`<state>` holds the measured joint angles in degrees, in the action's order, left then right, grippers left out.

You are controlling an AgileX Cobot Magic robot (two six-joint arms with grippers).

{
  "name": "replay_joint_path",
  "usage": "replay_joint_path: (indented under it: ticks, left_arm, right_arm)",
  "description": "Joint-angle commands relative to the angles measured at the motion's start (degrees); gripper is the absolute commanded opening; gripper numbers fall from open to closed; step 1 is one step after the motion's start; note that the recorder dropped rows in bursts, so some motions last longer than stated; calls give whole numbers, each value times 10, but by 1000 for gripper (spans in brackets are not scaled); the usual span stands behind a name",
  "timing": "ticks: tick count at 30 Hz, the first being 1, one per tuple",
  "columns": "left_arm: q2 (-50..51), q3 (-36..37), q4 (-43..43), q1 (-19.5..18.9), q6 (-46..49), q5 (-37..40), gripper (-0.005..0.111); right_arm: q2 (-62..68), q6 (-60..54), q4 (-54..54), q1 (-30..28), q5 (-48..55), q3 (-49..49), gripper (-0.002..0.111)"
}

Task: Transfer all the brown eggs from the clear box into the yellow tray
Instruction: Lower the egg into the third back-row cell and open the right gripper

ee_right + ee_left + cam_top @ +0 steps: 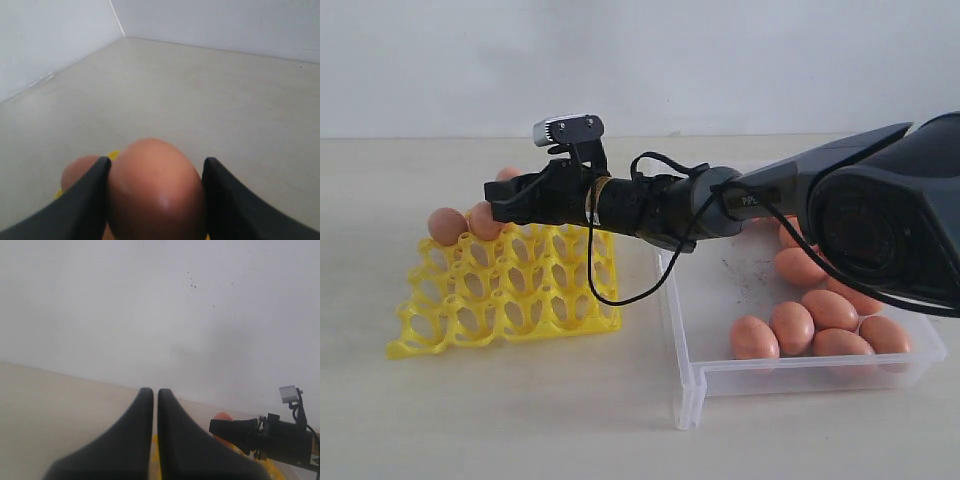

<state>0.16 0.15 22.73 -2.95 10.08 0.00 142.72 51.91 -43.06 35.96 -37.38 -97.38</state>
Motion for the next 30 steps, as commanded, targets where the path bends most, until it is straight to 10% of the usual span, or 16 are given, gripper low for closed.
replay_joint_path:
  ticks: [1,16,19,24,30]
  left_arm:
    - [-2,-2,2,2,5,0,4]
    - [-2,-2,2,2,5,0,4]
    - [-2,-2,2,2,5,0,4]
    - [-2,-2,2,2,5,0,4]
    - [-2,-2,2,2,5,0,4]
  right_arm:
    - [6,22,0,2,19,-3,0]
    - [9,59,-28,2,24,-3,1]
    - [9,71,-50,2,21,-3,10]
    - [9,116,-63,2,21,-3,58]
    - [-10,122,-90,2,40,-3,58]
